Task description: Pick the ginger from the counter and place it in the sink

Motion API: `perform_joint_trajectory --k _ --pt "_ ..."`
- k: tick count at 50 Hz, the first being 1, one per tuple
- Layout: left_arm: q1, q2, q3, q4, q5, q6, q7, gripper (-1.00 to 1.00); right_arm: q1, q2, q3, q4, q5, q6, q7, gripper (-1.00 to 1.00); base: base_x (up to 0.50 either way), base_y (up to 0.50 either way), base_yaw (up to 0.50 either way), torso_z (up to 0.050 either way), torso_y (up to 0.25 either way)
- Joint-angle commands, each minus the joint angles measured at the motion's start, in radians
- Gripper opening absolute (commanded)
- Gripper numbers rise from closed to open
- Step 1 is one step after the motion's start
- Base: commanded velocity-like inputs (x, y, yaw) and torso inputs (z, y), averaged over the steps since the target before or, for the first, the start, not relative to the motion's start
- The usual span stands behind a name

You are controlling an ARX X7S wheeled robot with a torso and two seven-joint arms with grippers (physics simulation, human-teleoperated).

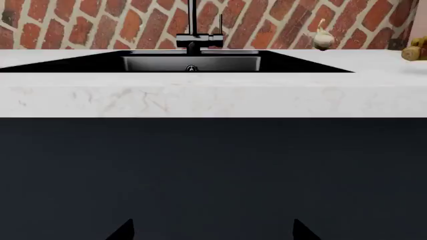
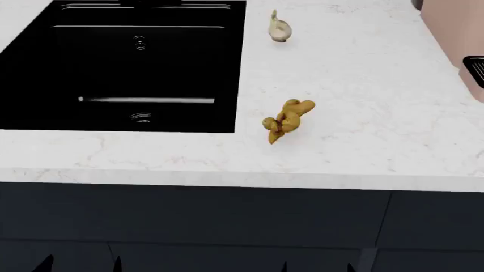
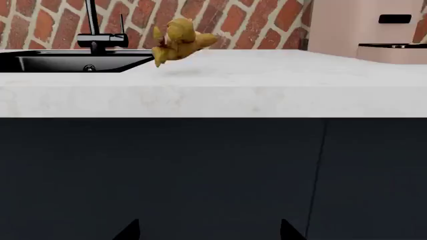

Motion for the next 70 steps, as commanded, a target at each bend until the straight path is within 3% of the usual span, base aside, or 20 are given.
perform_joint_trajectory --k 1,32,41,51,58,61,65,70 --pt "-0.005 -0.039 0.045 -0.008 -0.039 0.005 -0.045 1.0 0.007 0.043 -0.052 0.015 0.044 -0.01 0.052 1.0 0.0 0.0 0.0 0.0 0.0" --pt "0.002 -0.084 0.096 0.003 -0.103 0.002 -0.09 1.0 -0.005 0.088 -0.104 -0.004 0.087 -0.01 0.093 1.0 0.0 0.0 0.0 0.0 0.0" --pt "0.015 -0.101 0.114 0.08 -0.097 -0.033 -0.109 1.0 -0.011 0.101 -0.115 -0.045 0.099 0.009 0.108 1.0 0.0 0.0 0.0 0.0 0.0" --pt "0.004 -0.146 0.088 0.412 -0.146 -0.394 -0.151 1.0 -0.025 0.151 -0.129 -0.359 0.101 0.235 0.134 1.0 0.0 0.0 0.0 0.0 0.0" --pt "-0.145 -0.196 -0.123 0.594 -0.252 -0.672 -0.234 1.0 0.022 0.192 -0.08 -0.552 0.12 0.471 0.167 1.0 0.0 0.0 0.0 0.0 0.0" --pt "-0.228 -0.258 -0.214 0.63 -0.264 -0.778 -0.265 1.0 0.065 0.221 -0.055 -0.63 0.174 0.588 0.136 1.0 0.0 0.0 0.0 0.0 0.0" --pt "-0.291 -0.333 -0.267 0.691 -0.273 -0.89 -0.276 1.0 0.123 0.239 -0.021 -0.693 0.19 0.707 0.156 1.0 0.0 0.0 0.0 0.0 0.0" --pt "-0.351 -0.39 -0.411 0.722 -0.342 -1.035 -0.256 1.0 0.222 0.275 0.009 -0.786 0.211 0.877 0.164 1.0 0.0 0.0 0.0 0.0 0.0"
